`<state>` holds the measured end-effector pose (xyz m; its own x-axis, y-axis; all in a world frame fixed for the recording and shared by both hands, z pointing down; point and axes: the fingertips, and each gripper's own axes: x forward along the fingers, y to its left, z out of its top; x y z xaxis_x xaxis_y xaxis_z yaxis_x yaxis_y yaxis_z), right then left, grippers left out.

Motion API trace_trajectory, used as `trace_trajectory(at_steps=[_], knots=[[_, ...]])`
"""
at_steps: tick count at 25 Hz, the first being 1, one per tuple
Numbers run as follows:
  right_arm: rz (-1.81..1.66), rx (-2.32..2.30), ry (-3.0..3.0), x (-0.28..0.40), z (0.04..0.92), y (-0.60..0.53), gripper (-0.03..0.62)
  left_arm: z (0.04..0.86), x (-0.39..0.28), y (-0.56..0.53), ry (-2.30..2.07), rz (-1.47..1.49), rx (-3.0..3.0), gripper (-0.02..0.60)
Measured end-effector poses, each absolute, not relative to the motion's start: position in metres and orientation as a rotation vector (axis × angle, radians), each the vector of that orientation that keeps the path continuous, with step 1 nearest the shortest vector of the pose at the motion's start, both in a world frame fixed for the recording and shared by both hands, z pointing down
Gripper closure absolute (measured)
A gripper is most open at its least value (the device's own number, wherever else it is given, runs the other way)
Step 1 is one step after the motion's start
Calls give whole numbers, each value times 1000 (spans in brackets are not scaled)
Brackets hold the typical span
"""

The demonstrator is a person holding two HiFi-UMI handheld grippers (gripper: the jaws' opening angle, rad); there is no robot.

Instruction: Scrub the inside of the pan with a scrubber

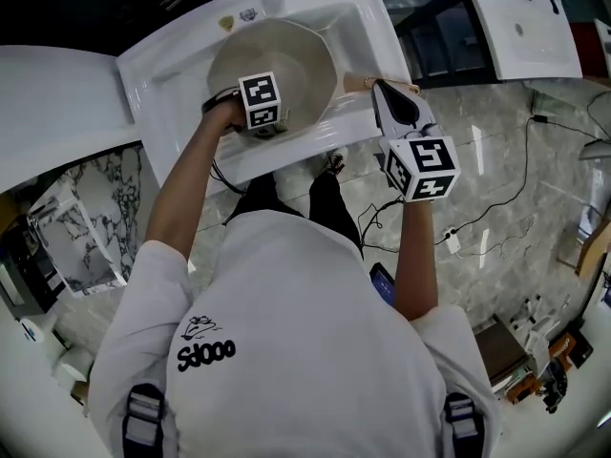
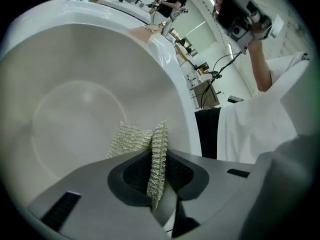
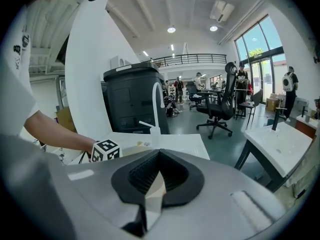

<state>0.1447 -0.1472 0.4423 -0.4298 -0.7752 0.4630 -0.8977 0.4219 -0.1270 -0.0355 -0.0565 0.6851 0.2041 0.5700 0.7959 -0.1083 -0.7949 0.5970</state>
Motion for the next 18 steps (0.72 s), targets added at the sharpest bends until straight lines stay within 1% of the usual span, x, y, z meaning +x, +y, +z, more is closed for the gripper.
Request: trace_trajectory(at_steps=[8,18], knots=[[499,1327,-2408,140,441,-164,585,691,-73,-70,338,1920,1839,518],[561,1276,-2401,145,461,-173,585,697,-107,-110,201,2122,1808,518]])
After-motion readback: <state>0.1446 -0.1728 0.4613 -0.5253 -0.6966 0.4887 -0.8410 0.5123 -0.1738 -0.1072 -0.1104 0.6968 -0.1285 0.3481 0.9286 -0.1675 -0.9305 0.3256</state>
